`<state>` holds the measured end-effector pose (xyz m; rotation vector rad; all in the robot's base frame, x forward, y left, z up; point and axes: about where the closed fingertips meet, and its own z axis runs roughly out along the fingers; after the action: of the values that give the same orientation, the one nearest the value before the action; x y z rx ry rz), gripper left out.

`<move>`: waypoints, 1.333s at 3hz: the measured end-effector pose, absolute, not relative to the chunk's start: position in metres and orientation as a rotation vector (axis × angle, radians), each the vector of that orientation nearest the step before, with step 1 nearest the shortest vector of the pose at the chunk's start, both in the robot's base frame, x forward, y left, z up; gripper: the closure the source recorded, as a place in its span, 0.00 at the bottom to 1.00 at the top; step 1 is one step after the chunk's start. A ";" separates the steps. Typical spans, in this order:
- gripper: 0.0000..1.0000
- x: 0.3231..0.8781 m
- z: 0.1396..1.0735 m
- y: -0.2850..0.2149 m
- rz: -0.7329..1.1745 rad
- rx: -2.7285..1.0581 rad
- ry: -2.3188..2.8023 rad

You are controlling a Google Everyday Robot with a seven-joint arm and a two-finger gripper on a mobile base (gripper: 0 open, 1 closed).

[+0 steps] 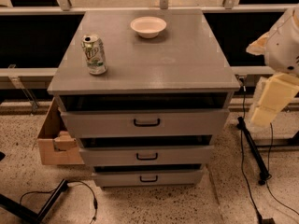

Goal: Open bottom drawer

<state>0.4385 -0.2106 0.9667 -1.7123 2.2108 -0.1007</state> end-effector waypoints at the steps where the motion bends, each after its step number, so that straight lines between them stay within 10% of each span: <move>1: 0.00 0.437 0.904 -0.173 -0.075 -1.699 2.174; 4: 0.00 0.408 0.650 -0.090 0.018 -1.739 2.213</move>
Offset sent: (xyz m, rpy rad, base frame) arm 0.0068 0.1022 -0.2623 0.0973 -0.0651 0.0207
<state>0.4076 -0.0899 0.6496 -1.7388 2.2134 0.0179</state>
